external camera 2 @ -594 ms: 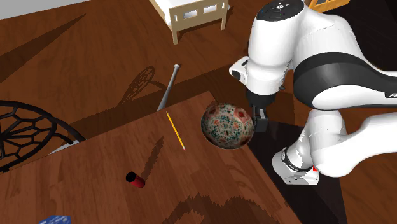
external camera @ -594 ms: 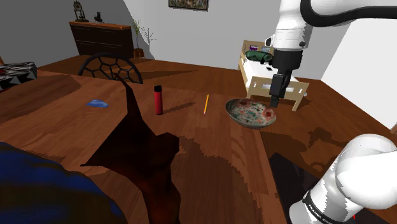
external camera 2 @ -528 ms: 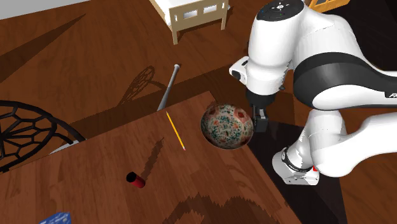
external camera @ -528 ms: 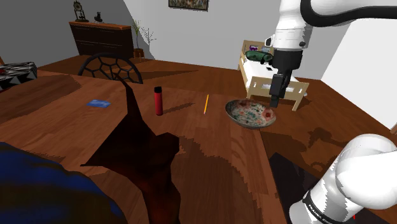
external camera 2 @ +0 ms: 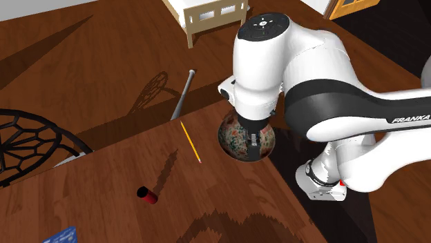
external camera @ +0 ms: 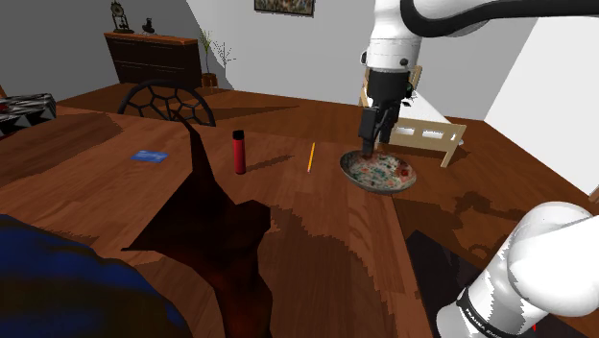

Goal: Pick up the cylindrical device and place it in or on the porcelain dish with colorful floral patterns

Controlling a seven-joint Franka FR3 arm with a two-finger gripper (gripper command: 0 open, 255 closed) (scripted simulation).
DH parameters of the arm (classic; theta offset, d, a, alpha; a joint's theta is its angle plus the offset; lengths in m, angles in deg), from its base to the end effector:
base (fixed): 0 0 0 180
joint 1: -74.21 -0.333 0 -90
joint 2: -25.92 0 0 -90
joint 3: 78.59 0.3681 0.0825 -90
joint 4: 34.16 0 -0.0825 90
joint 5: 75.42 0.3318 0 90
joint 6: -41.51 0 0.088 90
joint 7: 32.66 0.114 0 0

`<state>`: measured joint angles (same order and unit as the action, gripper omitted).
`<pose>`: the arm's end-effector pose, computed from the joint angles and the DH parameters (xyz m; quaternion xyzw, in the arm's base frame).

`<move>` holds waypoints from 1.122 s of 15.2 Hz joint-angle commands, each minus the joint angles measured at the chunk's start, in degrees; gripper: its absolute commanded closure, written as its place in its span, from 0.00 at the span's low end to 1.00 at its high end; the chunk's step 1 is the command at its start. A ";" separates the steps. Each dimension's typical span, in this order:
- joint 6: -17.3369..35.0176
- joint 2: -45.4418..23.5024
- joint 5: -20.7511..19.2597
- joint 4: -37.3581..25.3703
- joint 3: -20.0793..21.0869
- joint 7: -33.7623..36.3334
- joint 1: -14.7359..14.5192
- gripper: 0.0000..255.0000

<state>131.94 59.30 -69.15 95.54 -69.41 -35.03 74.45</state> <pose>0.2757 0.0728 0.6057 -0.9953 -0.0797 0.0545 0.0083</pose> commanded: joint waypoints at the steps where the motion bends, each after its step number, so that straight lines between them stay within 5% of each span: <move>1: 2.23 -3.35 0.62 -1.96 1.74 2.20 -0.22 0.00; 9: 7.27 -18.36 -0.41 -14.89 7.82 10.88 -0.58 0.00; 17: 8.20 -35.33 -6.26 -32.84 12.43 20.35 -2.40 0.00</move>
<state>140.50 26.56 -74.35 65.83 -57.41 -15.84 72.35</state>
